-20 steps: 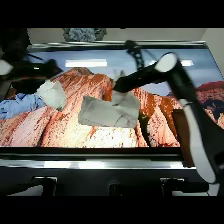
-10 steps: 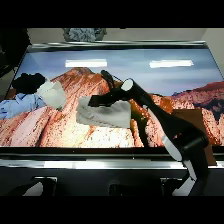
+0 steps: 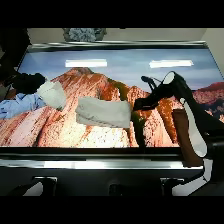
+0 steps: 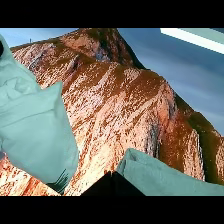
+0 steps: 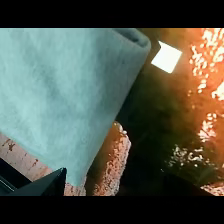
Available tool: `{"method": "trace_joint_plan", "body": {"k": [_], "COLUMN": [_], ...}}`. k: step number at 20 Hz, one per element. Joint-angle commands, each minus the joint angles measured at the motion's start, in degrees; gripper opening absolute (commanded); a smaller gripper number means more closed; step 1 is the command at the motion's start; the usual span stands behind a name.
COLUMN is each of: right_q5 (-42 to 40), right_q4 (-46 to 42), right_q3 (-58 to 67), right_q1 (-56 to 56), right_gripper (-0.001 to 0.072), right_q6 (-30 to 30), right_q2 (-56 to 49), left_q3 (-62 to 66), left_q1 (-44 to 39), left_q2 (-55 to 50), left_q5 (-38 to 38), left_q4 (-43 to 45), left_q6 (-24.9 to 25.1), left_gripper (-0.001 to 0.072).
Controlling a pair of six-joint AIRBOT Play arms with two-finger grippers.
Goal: Fold the shirts.
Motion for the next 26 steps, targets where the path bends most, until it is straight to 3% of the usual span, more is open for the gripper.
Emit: {"method": "trace_joint_plan", "body": {"k": [1, 4, 5, 6, 7, 9, 11, 17, 26], "right_q5": [-9.05, -11.56, -11.78, -12.63, -13.03, -11.52, -9.44, 0.72, 10.86], "right_q4": [11.93, 21.40, 23.98, 26.14, 28.50, 29.53, 27.63, 14.27, 8.28], "right_q3": [-9.55, -11.10, -11.10, -11.10, -10.82, -8.66, -4.68, 8.13, 10.03], "right_q1": [-0.31, 2.49, 3.32, 3.85, 3.93, 2.25, -1.22, -20.02, -45.59], "right_gripper": [0.0679, 0.0659, 0.0620, 0.0365, 0.0050, 0.0046, 0.0045, 0.0045, 0.0046], "right_q6": [-0.59, -2.54, -3.98, -6.10, -9.81, -17.51, -17.64, -5.92, -2.23], "right_q2": [-0.87, -4.28, -5.05, -5.20, -4.96, -3.06, 0.81, 12.35, 16.87], "left_q3": [-1.31, -1.31, -1.31, -1.31, -1.31, -1.31, -1.31, -1.31, -1.31], "left_q1": [-0.02, -0.02, -0.02, -0.02, -0.02, -0.02, -0.02, -0.02, -0.02], "left_q2": [0.13, 0.22, 0.22, 0.22, 0.22, 0.22, 0.20, 0.20, 0.20], "left_q5": [0.02, 0.04, 0.11, 0.11, 0.11, 0.11, 0.15, 2.12, 2.49], "left_q4": [0.04, 0.04, 0.04, 0.04, 0.04, 0.07, 0.07, 0.07, 0.07], "left_q6": [0.17, 0.17, 0.17, 0.17, 0.20, 0.20, 0.52, 1.51, 3.23], "left_gripper": [0.0029, 0.0029, 0.0029, 0.0029, 0.0029, 0.0029, 0.0029, 0.0029, 0.0029]}}
